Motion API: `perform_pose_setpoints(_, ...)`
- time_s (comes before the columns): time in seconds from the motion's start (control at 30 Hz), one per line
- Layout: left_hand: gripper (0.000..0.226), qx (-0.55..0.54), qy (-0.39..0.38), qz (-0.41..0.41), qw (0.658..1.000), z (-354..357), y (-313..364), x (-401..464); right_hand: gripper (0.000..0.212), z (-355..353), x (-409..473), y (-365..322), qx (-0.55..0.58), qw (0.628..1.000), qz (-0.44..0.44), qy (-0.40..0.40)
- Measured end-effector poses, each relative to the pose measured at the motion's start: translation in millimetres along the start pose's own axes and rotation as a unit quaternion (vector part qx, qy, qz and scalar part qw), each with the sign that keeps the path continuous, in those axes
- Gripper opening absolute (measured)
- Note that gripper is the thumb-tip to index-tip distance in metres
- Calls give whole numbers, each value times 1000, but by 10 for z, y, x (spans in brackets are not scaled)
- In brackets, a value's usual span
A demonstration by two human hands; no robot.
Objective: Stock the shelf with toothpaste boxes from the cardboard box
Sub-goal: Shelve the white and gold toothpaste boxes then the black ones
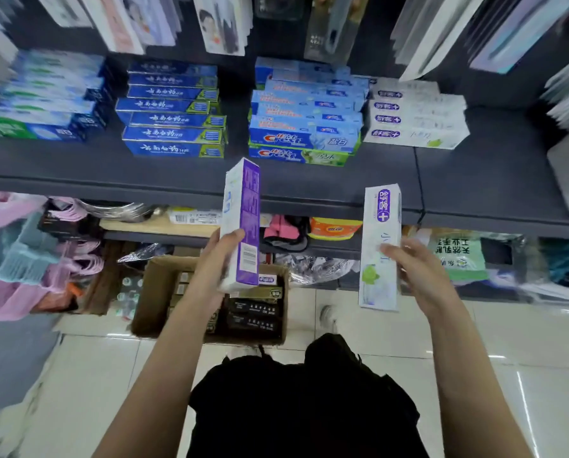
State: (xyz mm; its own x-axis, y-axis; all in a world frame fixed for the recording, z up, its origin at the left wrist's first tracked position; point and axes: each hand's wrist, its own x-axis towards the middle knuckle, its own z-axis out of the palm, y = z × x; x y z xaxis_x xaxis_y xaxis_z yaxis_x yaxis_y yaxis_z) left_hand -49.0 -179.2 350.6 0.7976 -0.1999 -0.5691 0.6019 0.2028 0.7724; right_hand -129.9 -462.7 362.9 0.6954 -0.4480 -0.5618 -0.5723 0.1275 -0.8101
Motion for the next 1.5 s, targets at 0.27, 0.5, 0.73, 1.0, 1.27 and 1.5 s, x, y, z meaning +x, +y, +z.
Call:
perform_pose_setpoints(0.27,42,-57,-78,-17,995,1080,-85,79,48,-1080,1409,-788,-492,816,-301,43)
perform_pose_setpoints(0.5,66,-185,-85,-8,979,1681,-229,58,44,-1207,2389,-1053,-577,735,-348,76)
perform_pose_setpoints(0.73,80,-209,-91,-20,973,2087,-274,148,31,-837,1183,-874,-228,897,-361,-118)
perform_pose_setpoints(1.0,37,-15,-70,-57,996,2564,-488,247,34,-917,849,-560,56,939,-12,-339)
perform_pose_setpoints(1.27,43,446,170,227,849,2720,-571,768,63,-1440,1440,-824,-243,922,-250,-168)
perform_pose_setpoints(1.5,65,739,119,116,653,2407,-724,1046,50,-1205,2129,-1042,-563,710,-422,-24)
